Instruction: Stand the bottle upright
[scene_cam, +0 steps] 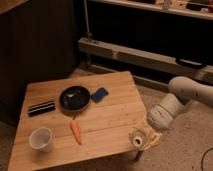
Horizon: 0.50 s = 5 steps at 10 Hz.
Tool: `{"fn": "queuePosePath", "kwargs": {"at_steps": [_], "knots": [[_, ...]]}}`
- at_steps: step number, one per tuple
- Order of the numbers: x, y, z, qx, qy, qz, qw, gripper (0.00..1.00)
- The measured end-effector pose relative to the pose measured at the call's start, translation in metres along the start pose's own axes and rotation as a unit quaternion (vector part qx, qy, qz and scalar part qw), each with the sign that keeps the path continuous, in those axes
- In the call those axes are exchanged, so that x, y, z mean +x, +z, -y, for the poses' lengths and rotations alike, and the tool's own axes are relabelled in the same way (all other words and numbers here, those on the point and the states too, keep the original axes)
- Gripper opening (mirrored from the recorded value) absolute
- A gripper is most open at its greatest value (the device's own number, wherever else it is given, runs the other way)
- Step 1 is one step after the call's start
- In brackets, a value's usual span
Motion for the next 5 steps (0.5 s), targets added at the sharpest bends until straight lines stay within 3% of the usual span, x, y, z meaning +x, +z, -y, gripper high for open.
{"fn": "queuePosePath", "kwargs": {"at_steps": [5], "knots": [[0.022,0.013,0.01,0.024,0.024,0.054,0.998,0.37]]}}
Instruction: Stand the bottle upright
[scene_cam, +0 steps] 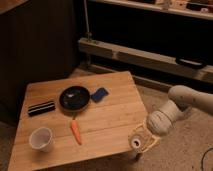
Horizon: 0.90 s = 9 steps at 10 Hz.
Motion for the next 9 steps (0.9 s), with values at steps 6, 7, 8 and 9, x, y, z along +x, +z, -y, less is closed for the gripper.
{"fn": "queuePosePath", "kwargs": {"at_steps": [6,7,8,9], "knots": [[0.031,-0.002,0.017,0.031,0.015,0.053,0.998,0.37],[0.033,0.0,0.02,0.032,0.015,0.062,0.9975,0.37],[0.034,0.002,0.024,0.032,0.013,0.069,0.997,0.37],[0.036,0.004,0.028,0.033,0.012,0.078,0.9963,0.37]]}}
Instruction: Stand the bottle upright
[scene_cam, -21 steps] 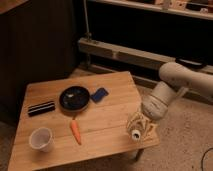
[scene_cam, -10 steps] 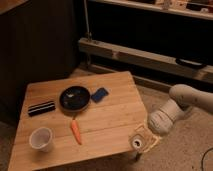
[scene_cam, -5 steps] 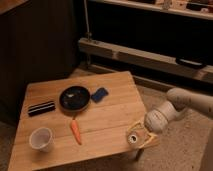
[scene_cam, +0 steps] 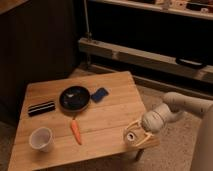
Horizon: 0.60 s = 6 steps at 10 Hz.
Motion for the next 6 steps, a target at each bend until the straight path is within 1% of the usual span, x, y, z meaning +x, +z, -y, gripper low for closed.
{"fn": "queuePosePath", "kwargs": {"at_steps": [3,6], "knots": [[0.0045,0.004,0.006,0.001,-0.001,0.016,0.9999,0.37],[0.0092,0.0069,0.0097,0.0,-0.001,0.024,0.9997,0.37]]}}
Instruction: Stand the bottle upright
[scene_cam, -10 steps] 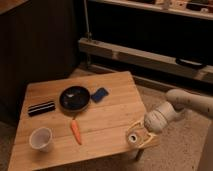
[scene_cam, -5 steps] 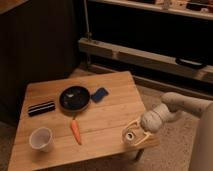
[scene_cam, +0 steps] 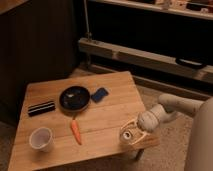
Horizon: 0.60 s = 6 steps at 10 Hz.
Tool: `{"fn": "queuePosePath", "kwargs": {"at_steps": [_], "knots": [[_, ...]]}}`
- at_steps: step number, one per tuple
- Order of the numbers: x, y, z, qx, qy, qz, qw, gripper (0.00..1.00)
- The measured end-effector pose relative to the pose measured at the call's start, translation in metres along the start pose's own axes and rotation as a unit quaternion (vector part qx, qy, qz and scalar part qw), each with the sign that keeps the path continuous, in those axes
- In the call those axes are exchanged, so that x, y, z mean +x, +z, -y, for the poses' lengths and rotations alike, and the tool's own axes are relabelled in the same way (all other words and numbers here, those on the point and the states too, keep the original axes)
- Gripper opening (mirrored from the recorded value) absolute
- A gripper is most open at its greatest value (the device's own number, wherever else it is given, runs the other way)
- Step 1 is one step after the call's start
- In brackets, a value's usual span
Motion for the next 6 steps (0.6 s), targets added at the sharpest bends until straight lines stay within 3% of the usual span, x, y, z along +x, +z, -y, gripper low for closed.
{"fn": "queuePosePath", "kwargs": {"at_steps": [6], "knots": [[0.011,0.0059,0.004,-0.008,0.002,0.003,1.0,0.37]]}}
